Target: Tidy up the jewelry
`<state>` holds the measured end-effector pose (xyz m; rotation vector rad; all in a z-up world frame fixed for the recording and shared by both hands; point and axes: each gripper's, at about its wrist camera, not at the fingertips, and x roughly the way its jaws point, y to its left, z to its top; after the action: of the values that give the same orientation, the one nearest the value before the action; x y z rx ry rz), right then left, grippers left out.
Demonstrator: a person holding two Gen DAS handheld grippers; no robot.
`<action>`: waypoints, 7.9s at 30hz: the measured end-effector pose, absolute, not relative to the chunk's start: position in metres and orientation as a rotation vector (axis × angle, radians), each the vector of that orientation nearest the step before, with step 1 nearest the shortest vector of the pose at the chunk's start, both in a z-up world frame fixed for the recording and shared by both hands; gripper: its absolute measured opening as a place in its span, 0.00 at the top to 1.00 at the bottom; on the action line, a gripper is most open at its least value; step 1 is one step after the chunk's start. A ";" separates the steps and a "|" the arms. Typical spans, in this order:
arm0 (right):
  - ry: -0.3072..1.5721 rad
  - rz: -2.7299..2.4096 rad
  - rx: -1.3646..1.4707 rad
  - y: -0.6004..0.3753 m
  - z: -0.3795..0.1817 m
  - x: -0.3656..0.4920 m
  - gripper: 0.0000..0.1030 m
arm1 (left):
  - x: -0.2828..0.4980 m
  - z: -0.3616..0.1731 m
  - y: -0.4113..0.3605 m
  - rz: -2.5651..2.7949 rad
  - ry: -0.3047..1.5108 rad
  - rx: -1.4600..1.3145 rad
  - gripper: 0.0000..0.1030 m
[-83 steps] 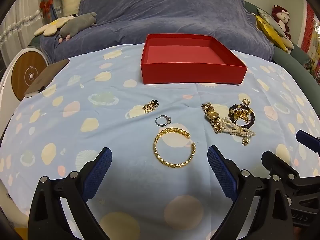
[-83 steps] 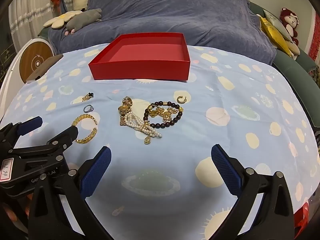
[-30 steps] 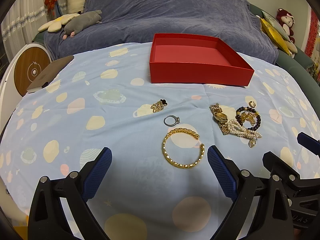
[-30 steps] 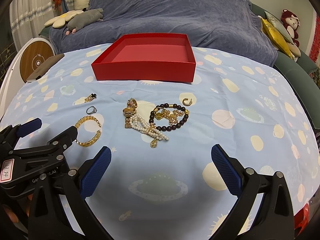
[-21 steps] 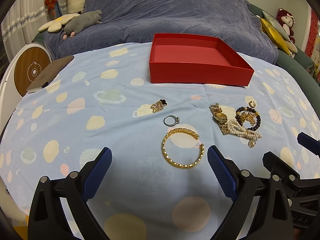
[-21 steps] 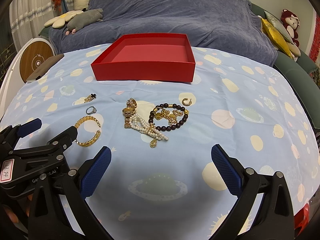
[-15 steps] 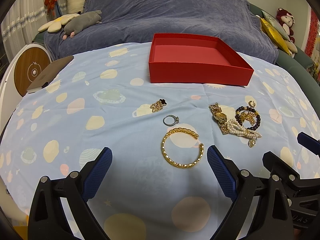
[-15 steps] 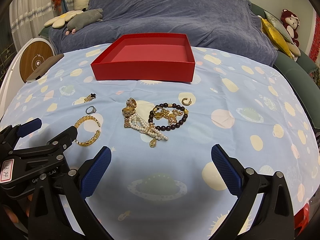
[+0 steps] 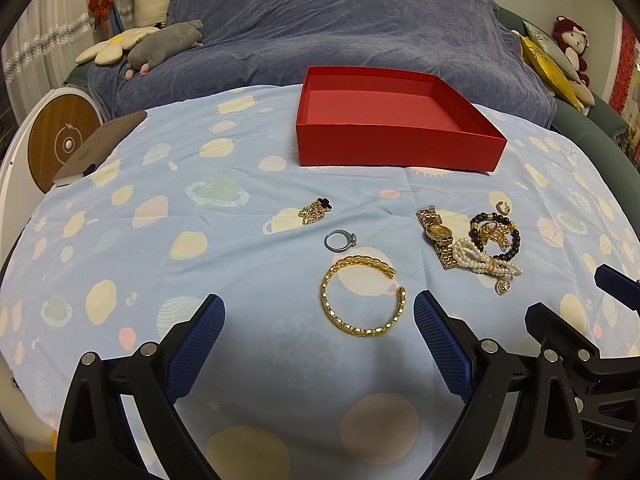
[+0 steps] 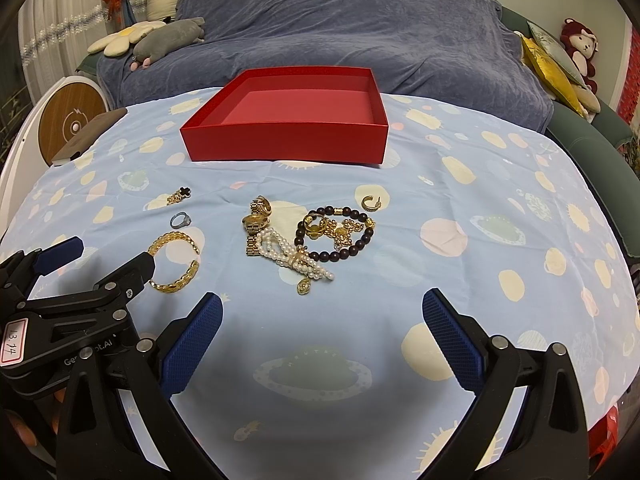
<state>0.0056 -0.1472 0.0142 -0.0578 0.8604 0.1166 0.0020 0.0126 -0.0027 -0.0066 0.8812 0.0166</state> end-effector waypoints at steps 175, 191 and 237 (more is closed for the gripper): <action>0.905 0.371 -0.027 -0.124 0.012 0.074 0.50 | 0.053 0.000 0.052 -0.006 0.974 -0.085 0.32; 0.979 0.360 -0.047 -0.098 -0.020 0.098 0.63 | 0.048 -0.013 0.066 -0.031 1.017 -0.124 0.32; 0.818 0.274 0.117 -0.220 0.044 0.055 0.78 | 0.088 -0.024 0.025 -0.037 0.976 -0.096 0.32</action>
<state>0.0553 -0.2198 0.0444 0.1174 0.8184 0.2741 0.0876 0.0249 -0.0241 -0.0961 0.9763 -0.0369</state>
